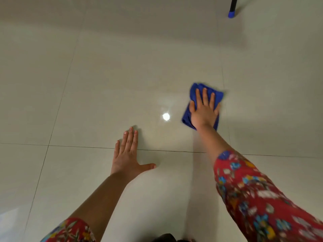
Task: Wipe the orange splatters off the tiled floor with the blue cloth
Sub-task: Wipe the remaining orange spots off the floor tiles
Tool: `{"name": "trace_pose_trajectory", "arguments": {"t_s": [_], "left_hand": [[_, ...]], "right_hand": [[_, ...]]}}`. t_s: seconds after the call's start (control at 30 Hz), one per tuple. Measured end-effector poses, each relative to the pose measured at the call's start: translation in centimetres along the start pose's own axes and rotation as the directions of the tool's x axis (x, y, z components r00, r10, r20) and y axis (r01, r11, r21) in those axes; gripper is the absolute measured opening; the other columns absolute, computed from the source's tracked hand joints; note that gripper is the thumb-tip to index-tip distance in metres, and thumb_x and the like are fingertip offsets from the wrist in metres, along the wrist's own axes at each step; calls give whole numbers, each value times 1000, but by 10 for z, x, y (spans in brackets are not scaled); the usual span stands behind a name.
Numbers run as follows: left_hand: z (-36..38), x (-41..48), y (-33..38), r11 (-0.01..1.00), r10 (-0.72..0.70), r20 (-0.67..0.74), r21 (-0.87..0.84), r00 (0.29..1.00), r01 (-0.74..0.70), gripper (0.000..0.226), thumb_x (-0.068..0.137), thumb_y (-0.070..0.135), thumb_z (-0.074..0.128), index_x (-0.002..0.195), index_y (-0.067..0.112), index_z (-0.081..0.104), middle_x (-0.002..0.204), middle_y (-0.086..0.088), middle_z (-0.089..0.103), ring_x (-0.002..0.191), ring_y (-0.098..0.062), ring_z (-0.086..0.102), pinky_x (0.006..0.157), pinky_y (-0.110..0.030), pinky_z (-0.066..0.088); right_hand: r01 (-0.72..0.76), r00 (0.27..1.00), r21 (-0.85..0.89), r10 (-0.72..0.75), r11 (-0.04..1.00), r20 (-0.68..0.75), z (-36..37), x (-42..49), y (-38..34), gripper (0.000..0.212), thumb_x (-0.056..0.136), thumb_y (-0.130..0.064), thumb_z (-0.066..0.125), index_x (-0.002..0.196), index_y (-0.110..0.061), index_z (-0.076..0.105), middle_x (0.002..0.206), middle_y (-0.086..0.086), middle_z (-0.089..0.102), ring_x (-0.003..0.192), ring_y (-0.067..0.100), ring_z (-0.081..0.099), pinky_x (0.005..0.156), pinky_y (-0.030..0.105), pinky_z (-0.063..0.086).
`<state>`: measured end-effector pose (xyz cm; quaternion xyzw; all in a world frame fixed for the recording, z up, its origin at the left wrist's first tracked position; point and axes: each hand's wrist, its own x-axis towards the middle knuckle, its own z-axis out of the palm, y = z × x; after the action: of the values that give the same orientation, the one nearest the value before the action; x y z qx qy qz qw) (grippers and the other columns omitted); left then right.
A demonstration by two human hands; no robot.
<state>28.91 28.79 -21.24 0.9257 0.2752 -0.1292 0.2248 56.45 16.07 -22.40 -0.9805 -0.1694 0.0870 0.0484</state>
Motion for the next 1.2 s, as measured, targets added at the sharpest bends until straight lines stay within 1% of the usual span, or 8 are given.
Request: {"name": "trace_pose_trajectory", "arguments": {"t_s": [0.1,0.27,0.47,0.57,0.73,0.83,1.0,1.2], "left_hand": [[1,-1,0,1000,7,-10,-14,1000,-7,130,57,90,41,147,21,-23,153,10,-31,141,-9,-29,119,-38,-9],[-12,3,-12,999,30,-109,-21,994,-32,104,70,81,30,152,21,9,160,7,6,147,-11,4,118,-31,7],[-23,-5,-45,1000,-14,-173,9,985,15,87,81,73,27,152,25,15,160,12,6,147,-10,4,119,-33,4],[-23,-13,-57,988,-145,-218,-83,965,130,85,86,69,35,153,25,8,160,11,1,147,-11,-1,119,-34,4],[-21,-29,-85,942,-334,-268,-140,904,306,81,89,64,36,153,24,6,160,8,0,148,-16,0,120,-38,6],[-22,-39,-99,911,-409,-281,-184,868,369,78,91,56,41,153,22,7,161,6,1,148,-17,1,119,-37,5],[-21,-55,-110,886,-458,-284,-230,843,403,74,93,53,41,153,24,7,160,8,4,148,-15,1,119,-37,7],[-25,-59,-119,871,-481,-336,-286,810,399,54,97,22,42,149,17,27,156,2,27,145,-20,18,119,-37,16]], "right_hand": [[306,951,-35,-304,951,48,8,6,-73,56,99,-47,27,152,-35,14,162,-9,8,150,24,4,117,52,3],[716,698,-61,-715,696,37,28,-98,-64,53,99,-47,31,150,-36,24,159,-10,22,148,19,15,118,47,14],[270,963,-73,-270,960,9,13,-34,-22,58,95,-52,14,151,-35,22,160,-10,18,149,21,13,117,53,14],[271,963,-20,-271,962,13,16,-11,-86,57,97,-51,20,151,-34,19,161,-9,13,149,23,8,117,52,6],[769,639,-43,-765,638,77,41,-109,-131,54,97,-48,31,150,-36,27,159,-10,22,148,23,16,117,51,16],[860,511,-62,-855,507,92,36,-122,-82,53,97,-46,34,149,-39,25,159,-12,22,148,19,18,117,47,16],[499,867,-72,-497,864,43,30,-47,-111,56,96,-50,18,149,-34,28,159,-8,24,147,23,20,115,53,15],[720,692,-65,-709,691,135,45,-68,-218,55,97,-49,23,150,-37,22,161,-12,16,149,22,9,116,50,7]]}}
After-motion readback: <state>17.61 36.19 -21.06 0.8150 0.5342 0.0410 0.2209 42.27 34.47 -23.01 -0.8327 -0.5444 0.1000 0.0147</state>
